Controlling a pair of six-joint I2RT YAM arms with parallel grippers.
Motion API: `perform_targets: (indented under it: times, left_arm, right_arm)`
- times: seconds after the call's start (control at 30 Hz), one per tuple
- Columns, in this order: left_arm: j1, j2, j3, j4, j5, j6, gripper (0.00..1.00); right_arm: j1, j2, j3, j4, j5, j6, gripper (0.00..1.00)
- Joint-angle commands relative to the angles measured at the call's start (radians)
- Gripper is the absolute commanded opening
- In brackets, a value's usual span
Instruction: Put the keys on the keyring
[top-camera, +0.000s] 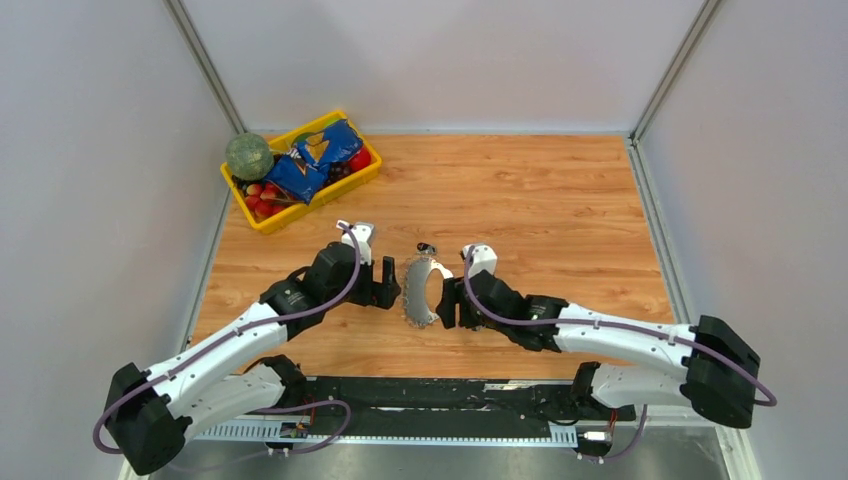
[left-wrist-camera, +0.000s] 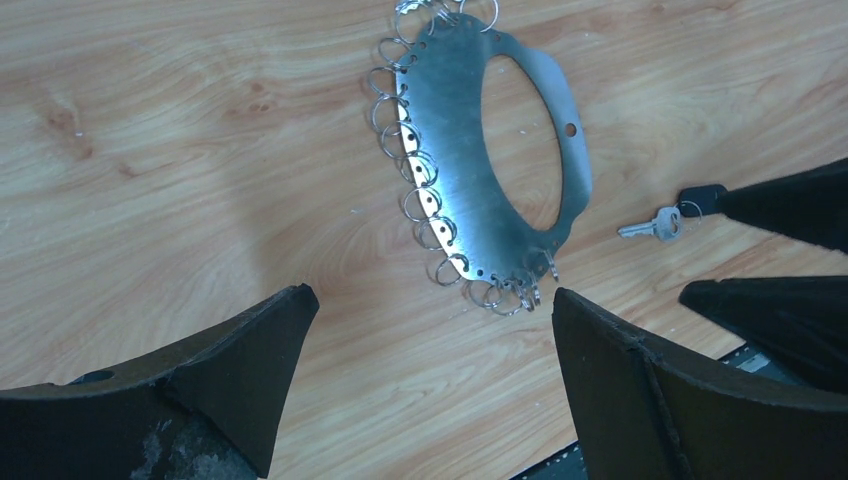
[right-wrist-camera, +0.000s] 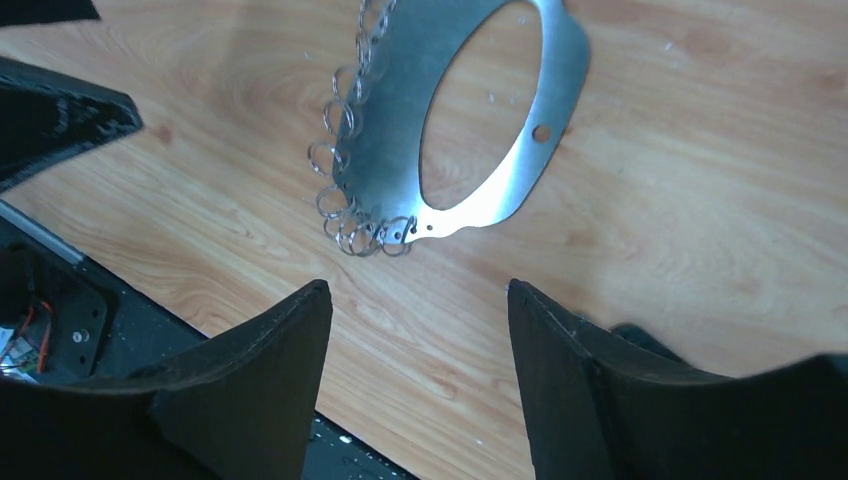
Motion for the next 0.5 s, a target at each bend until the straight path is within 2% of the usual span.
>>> perform_targets:
  times: [0.0,0.23,0.47]
  left_arm:
    - [-0.004,-0.034,-0.01,-0.043,-0.024,-0.026,1.0]
    - [-0.004,-0.093,-0.042,-0.064,-0.066,-0.043,1.0]
    - [-0.004,-0.136,-0.069,-0.056,-0.1,-0.058,1.0]
  right_arm:
    - [0.082,0.097,0.054,-0.011,0.122,0.139,0.67]
    - [0.157,0.262,0.127,-0.037,0.221,0.307,0.6]
    - [0.183,0.388,0.222,-0.049,0.264,0.363,0.5]
